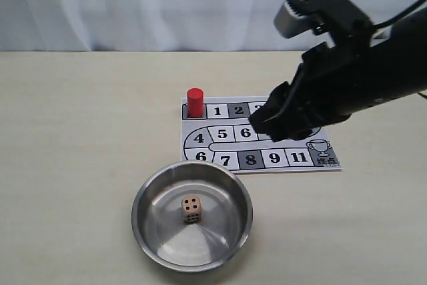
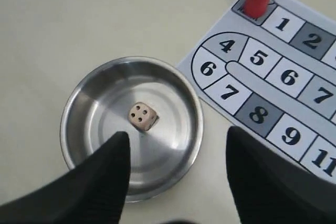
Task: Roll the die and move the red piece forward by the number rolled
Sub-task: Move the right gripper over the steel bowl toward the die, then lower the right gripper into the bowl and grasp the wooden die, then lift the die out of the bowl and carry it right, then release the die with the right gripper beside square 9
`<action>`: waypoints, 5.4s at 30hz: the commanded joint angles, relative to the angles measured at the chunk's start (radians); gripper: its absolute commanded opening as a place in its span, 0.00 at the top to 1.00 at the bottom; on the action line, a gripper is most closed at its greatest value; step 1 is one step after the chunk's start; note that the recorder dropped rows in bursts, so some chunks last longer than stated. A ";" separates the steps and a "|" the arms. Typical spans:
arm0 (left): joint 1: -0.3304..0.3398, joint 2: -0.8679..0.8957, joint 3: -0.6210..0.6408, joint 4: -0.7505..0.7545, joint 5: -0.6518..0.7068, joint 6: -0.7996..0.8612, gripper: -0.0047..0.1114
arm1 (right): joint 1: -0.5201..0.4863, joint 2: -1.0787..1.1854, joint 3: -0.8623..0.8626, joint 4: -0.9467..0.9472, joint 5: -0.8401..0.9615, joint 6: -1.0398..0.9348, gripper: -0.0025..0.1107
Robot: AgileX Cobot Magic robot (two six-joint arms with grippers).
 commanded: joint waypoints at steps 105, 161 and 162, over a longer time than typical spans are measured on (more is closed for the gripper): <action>0.000 -0.001 -0.005 0.001 -0.013 0.000 0.96 | -0.001 0.306 -0.077 -0.191 -0.118 0.318 0.94; 0.000 -0.001 -0.005 0.001 -0.013 0.000 0.96 | -0.560 0.348 -0.075 -0.137 -0.052 0.186 0.26; 0.000 -0.001 -0.005 0.001 -0.013 0.000 0.96 | -0.560 0.348 -0.075 -0.137 -0.054 0.186 0.26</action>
